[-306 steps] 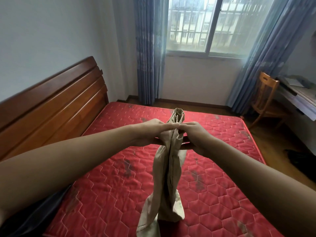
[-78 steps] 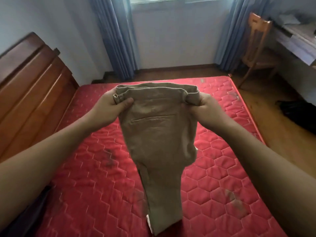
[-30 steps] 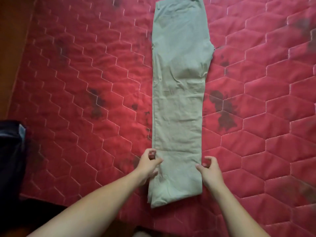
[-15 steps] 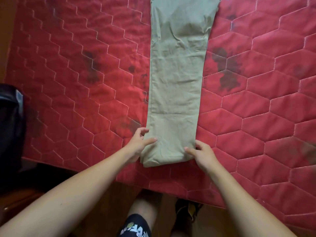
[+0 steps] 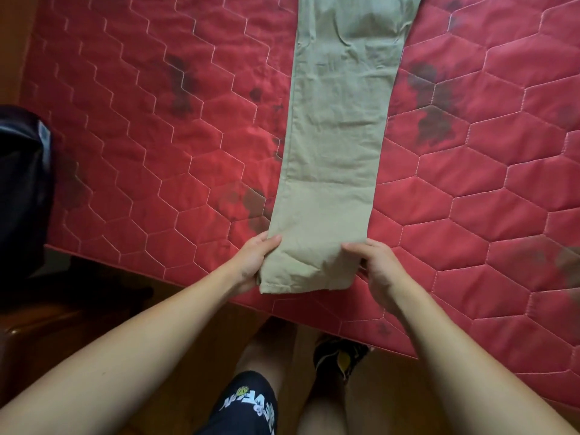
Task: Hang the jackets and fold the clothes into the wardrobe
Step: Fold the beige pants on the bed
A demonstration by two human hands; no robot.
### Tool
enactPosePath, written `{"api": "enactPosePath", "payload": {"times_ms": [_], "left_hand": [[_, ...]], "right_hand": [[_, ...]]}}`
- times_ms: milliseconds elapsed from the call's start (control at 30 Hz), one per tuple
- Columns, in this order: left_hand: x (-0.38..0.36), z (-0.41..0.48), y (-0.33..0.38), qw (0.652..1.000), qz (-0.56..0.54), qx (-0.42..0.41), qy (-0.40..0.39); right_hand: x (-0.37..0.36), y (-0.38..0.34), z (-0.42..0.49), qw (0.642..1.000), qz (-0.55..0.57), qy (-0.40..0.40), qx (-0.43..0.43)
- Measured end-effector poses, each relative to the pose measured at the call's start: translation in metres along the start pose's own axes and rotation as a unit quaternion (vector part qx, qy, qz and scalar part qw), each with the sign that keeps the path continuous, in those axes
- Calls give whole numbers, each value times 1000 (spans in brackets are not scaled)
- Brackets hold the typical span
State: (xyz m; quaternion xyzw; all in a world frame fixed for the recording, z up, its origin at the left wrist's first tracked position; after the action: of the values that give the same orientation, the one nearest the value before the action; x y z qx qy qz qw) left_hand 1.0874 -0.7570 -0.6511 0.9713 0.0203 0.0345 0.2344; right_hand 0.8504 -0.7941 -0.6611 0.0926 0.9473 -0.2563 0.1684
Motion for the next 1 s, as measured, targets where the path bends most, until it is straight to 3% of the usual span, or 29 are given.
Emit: {"api": "enactPosePath", "payload": {"times_ms": [200, 500, 633, 800, 1000], "left_hand": [[15, 7, -20, 997, 12, -18, 80], [12, 24, -36, 993, 34, -41, 105], [8, 28, -31, 989, 47, -66, 121], [13, 61, 30, 982, 49, -141, 117], [11, 104, 80, 972, 93, -174, 130]], "right_hand": [[3, 31, 1, 996, -93, 7, -11], [24, 56, -5, 982, -188, 35, -4], [32, 57, 1, 989, -141, 27, -27], [23, 12, 31, 999, -32, 2, 27], [15, -2, 64, 998, -65, 16, 13]]}}
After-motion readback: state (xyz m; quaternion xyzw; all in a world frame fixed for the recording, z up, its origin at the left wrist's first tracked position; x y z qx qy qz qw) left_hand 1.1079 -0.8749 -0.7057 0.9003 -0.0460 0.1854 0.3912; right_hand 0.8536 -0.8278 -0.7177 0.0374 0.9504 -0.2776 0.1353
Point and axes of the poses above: each hand's wrist, its own z-axis towards the middle knuckle, its own x-axis out of the back of the hand, y = z × x, the point moved 4 cm from there along z, towards the middle knuckle, and after that the axes turned 9 degrees about z, right-handed, at the moved point
